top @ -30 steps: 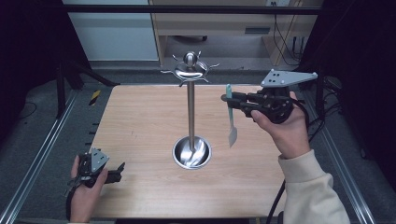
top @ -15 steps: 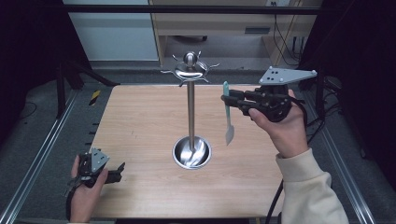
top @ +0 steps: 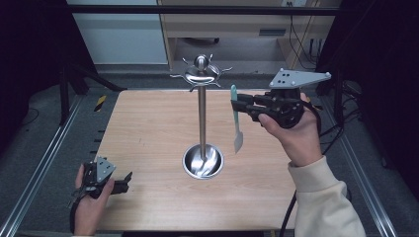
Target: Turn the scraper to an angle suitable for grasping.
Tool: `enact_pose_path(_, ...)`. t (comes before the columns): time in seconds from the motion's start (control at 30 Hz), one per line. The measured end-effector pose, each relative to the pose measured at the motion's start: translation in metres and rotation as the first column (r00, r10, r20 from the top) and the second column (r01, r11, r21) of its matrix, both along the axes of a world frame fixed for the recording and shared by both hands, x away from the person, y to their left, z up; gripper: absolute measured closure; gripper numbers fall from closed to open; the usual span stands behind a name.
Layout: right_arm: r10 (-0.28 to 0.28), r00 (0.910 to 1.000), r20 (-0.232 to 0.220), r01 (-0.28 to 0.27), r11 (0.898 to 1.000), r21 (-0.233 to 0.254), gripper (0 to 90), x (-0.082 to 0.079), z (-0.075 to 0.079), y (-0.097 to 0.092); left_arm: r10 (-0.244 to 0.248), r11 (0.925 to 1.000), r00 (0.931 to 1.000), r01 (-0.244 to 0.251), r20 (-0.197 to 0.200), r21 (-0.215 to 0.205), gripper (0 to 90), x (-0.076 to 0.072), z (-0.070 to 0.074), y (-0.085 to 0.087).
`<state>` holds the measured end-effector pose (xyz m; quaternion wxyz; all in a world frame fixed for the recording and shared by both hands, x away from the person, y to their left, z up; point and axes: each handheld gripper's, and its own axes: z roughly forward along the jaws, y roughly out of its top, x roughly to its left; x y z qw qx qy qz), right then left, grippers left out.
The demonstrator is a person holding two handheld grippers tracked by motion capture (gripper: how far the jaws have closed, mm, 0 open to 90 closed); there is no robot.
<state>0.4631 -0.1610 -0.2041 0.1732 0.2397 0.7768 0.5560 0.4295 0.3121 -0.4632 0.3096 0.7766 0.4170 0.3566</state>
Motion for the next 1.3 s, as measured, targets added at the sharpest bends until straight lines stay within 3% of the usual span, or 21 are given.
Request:
enact_pose_path(0.6,0.011,0.9999,0.005,-0.012,1.0,0.017,74.1,-0.005,0.001,0.006,-0.001,1.0,1.0,0.001,-0.002,-0.001,1.8,0.0,0.0,0.0)
enact_pose_path(1.3,0.014,0.9999,-0.003,-0.014,1.0,0.003,74.1,-0.003,0.003,0.013,-0.004,1.0,1.0,0.004,-0.002,0.0,1.9,0.0,0.0,0.0)
